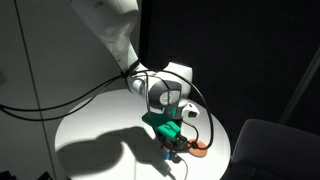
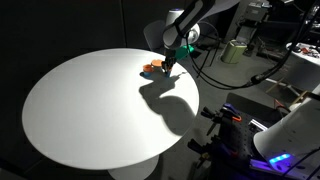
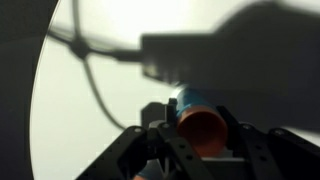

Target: Pick up the stacked blue and orange cups and move them to the left side of the table

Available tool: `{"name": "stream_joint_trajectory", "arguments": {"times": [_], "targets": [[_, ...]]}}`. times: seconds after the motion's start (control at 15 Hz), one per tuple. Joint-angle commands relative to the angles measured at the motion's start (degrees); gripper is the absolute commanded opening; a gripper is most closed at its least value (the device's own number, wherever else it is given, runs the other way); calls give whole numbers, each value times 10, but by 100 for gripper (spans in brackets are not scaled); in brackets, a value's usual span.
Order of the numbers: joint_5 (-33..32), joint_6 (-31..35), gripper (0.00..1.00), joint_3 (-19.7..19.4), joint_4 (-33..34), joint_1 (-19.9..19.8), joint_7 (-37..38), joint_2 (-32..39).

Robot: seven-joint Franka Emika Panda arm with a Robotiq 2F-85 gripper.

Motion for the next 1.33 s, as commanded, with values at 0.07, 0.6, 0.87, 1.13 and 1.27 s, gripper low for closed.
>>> {"name": "stream_joint_trajectory", "arguments": {"times": [0.07, 0.6, 0.87, 1.13, 1.27], "targets": [[-9, -2, 19, -3, -21, 7, 2, -46], [-68, 6, 19, 0, -107, 64, -3, -177], [-127, 10, 19, 4, -174, 102, 1, -230], [-160, 10, 19, 21, -223, 129, 1, -260], [-152, 10, 19, 34, -243, 136, -4, -271]]}}
